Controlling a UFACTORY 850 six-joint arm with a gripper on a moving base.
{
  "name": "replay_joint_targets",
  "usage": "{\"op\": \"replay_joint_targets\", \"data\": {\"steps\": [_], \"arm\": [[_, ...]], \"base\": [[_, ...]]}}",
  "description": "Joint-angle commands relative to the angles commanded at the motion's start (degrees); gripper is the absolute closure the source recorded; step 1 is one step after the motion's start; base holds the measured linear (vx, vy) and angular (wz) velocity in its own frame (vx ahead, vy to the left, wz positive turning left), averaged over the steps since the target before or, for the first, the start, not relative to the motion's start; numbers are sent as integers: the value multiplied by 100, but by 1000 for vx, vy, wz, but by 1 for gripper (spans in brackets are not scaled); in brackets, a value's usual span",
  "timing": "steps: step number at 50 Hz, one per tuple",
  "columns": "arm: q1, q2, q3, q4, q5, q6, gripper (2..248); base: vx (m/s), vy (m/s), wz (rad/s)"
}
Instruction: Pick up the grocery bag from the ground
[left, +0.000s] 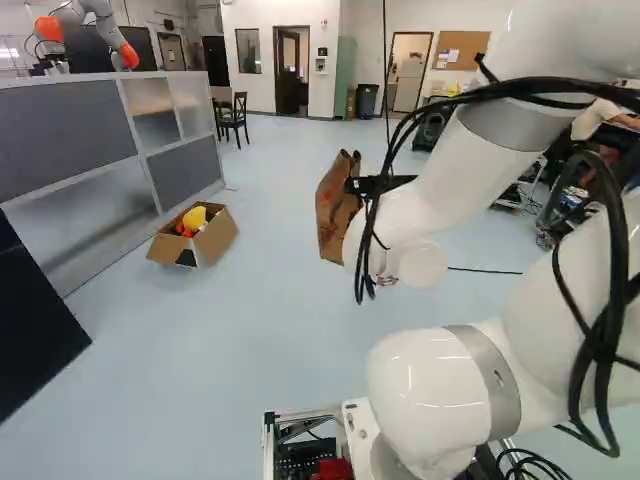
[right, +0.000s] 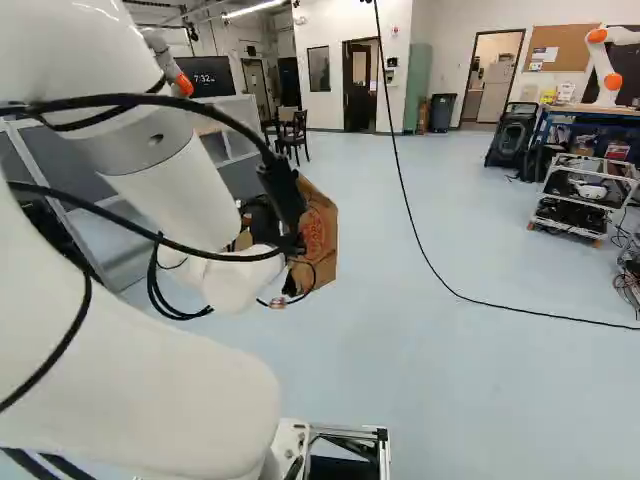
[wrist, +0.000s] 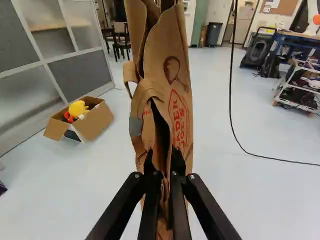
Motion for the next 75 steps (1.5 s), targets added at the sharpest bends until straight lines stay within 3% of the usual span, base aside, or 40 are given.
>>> {"op": "replay_joint_targets", "data": {"steps": [75], "arm": [[25, 59, 72, -37, 65, 0, 228]], "base": [[0, 0, 0]]}}
